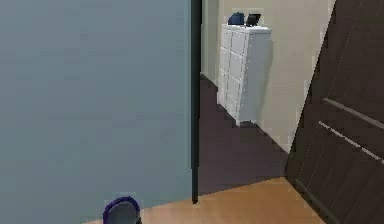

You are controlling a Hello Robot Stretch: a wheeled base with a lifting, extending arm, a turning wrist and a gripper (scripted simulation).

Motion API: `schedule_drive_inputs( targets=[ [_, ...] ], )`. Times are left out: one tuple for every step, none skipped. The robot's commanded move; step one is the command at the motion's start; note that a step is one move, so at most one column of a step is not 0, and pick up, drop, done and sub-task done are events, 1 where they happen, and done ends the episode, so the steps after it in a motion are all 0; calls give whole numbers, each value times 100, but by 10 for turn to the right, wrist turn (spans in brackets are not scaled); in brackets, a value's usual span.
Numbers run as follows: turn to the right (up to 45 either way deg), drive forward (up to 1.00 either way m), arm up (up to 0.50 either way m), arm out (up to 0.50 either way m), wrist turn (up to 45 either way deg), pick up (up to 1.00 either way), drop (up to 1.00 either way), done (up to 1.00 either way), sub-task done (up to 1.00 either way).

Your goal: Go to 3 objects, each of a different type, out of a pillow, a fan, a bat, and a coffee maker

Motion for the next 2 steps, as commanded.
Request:
schedule_drive_inputs(
  targets=[
    [270,0,0,0,0,0,0,0,0],
    [0,100,0,0,0,0,0,0,0]
  ],
)
